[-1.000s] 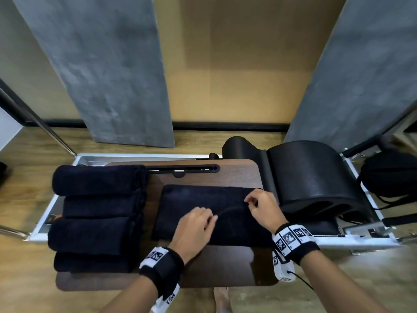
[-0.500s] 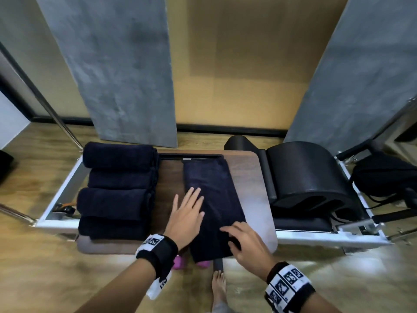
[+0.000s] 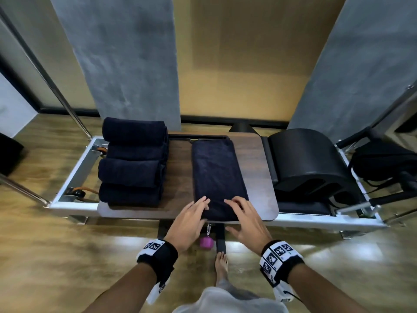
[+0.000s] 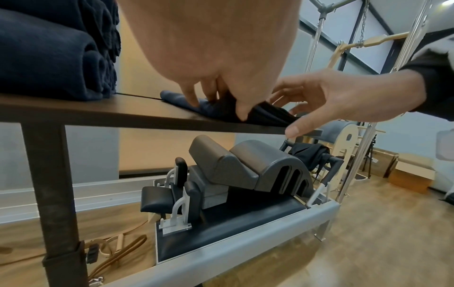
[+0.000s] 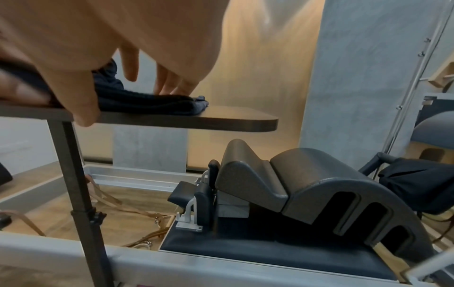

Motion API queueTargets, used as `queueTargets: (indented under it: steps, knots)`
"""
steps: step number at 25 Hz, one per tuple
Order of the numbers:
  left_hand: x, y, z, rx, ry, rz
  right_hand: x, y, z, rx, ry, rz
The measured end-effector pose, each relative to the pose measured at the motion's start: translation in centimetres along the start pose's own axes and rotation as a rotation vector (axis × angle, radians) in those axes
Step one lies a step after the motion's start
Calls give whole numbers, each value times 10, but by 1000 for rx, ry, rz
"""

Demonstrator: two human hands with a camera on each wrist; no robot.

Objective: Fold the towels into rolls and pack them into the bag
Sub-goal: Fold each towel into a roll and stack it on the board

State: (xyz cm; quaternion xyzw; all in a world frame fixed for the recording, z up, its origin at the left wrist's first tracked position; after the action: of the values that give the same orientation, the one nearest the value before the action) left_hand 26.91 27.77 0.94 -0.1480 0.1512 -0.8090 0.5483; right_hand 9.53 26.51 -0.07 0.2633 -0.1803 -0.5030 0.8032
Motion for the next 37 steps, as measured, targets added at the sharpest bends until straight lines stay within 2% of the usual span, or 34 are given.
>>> queueTargets:
  steps: [4, 9, 13, 15, 17, 19, 22, 25, 29, 32, 35, 37]
  knots:
    - [-6, 5, 19, -54, -100, -5, -5, -1, 5, -37, -41, 14]
    - [0, 33, 22, -123, -171, 153, 1, 6, 17, -111, -77, 69]
    - [7, 58, 10, -225, -139, 331, 14, -1, 27, 58, -53, 4]
    - [8, 68, 3, -318, -132, 440, 22, -3, 30, 72, -52, 13]
    - [8, 76, -1, -390, -117, 556, 27, -2, 30, 13, -80, 34]
    - [10, 81, -2, -384, -93, 631, 27, -3, 26, -152, -95, 26]
    - [14, 84, -2, -371, -72, 708, 23, 7, 22, -392, -153, 120]
    - [18, 87, -1, -373, -55, 767, 20, 15, 13, -461, -156, 161]
    - [24, 87, 0, -373, -19, 805, 17, 29, -1, -406, -112, 254]
    - [27, 80, 5, -317, -58, 738, 29, 30, 1, -317, -42, 236]
    - [33, 47, 28, -40, -267, 415, 49, 23, 8, -205, 33, 135]
    - [36, 27, 29, 84, -295, 221, 62, 18, 12, -177, 66, 82]
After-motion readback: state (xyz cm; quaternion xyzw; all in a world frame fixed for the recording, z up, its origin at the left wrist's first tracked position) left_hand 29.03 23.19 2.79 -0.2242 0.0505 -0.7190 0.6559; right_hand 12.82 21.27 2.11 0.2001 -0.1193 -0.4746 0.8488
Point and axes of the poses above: each hand's wrist, its own x-axis towards the middle knuckle, its own z-axis out of the back of the hand, y = z × x, the point moved 9 cm from there along x, towards the middle knuckle, and after that the axes turned 9 degrees about x, right-handed, at the moved point
